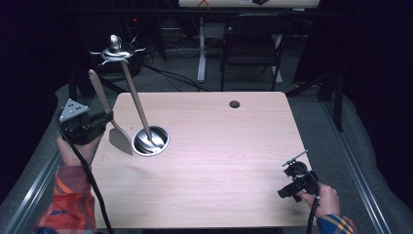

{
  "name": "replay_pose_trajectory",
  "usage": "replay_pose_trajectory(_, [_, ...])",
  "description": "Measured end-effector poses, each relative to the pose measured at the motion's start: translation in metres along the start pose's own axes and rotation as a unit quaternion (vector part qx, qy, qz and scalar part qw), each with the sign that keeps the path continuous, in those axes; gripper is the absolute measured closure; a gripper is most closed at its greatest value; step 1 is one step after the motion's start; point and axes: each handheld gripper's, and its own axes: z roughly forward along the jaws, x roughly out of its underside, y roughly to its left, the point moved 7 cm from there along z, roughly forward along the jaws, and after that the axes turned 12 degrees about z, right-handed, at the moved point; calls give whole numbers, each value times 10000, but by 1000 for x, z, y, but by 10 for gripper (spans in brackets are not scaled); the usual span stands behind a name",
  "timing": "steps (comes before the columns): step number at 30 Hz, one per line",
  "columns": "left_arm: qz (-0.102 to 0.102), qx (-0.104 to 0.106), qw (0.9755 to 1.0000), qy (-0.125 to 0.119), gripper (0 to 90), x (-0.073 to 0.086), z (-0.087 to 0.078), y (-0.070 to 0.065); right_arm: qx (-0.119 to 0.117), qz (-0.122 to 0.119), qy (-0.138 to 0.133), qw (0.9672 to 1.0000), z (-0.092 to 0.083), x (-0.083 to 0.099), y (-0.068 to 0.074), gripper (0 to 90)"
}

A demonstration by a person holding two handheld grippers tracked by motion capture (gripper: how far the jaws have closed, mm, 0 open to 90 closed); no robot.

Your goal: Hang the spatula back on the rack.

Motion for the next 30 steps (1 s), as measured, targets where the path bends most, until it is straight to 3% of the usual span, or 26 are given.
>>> replay_pose_trajectory(2, [-14, 12, 10000, -28, 776, -4, 0, 0, -2, -161, 81, 9998, 3, 0, 6, 161])
replay_pose_trajectory(7, [-32, 33, 10000, -53, 776, -9, 2, 0, 226, -159, 59, 9996, 12, -2, 13, 165])
replay_pose_trajectory(8, [-44, 31, 10000, -56, 776, -10, 2, 1, 495, -624, 448, 9958, 6, -1, 8, 165])
replay_pose_trajectory(9, [-54, 39, 10000, -57, 776, -11, 3, 1, 324, -522, 126, 9980, 10, -2, 15, 164])
replay_pose_trajectory(11, [-69, 44, 10000, -52, 776, -13, 5, 1, 291, -484, 30, 9984, 7, -3, 17, 157])
replay_pose_trajectory(15, [-66, 57, 10000, -19, 776, -15, 7, 1, 226, -396, 53, 9989, 2, -2, 14, 158])
replay_pose_trajectory(19, [-63, 60, 10000, 27, 776, -17, 11, -1, 109, -403, -154, 9990, -4, 0, 11, 157])
replay_pose_trajectory(21, [-82, 53, 9999, 58, 776, -18, 13, -1, 144, -504, -262, 9983, -7, 1, 10, 155])
replay_pose_trajectory(22, [-92, 46, 9999, 63, 776, -18, 14, -1, 1, -557, -290, 9980, -8, 2, 13, 154])
replay_pose_trajectory(25, [-117, 35, 9999, 91, 776, -18, 16, -1, 91, -655, -276, 9974, -8, 2, 13, 155])
replay_pose_trajectory(30, [-169, 2, 9998, 89, 776, -18, 16, 2, 80, -597, -278, 9978, -7, 3, 12, 155])
